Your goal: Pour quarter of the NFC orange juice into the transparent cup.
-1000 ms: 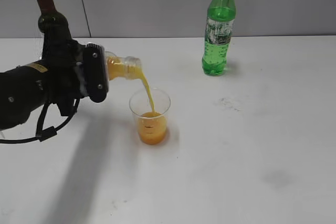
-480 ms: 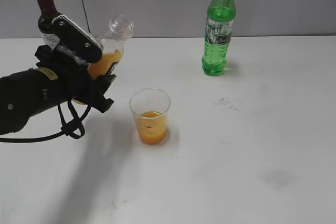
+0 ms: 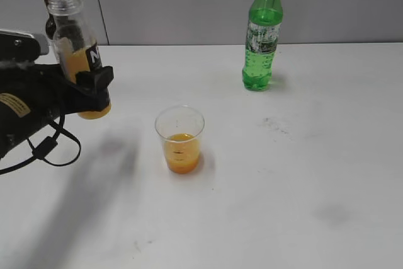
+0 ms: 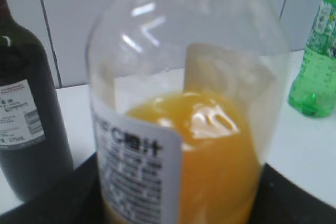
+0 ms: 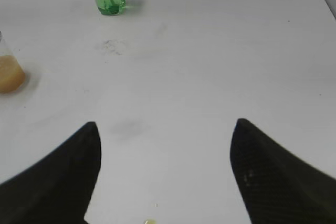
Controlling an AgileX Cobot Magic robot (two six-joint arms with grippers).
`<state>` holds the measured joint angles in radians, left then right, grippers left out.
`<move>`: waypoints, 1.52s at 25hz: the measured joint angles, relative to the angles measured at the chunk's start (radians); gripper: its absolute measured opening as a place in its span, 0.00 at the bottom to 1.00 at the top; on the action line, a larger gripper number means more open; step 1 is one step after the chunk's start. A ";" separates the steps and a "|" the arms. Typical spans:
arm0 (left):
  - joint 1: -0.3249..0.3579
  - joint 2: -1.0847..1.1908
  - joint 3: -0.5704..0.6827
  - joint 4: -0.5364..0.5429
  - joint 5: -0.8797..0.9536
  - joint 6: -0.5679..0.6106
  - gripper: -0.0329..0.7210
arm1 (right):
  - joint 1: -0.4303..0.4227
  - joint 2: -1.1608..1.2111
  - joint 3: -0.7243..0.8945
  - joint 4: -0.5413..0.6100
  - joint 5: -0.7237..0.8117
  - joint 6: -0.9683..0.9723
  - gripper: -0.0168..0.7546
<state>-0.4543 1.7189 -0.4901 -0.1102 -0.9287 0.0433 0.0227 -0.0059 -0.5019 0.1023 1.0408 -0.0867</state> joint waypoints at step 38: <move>0.088 0.502 -0.320 0.048 -0.280 0.009 0.82 | 0.000 0.000 0.000 0.000 0.000 -0.001 0.79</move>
<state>-0.3665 2.2213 -0.8106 -0.0623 -1.2091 0.0527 0.0227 -0.0059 -0.5019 0.1023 1.0408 -0.0874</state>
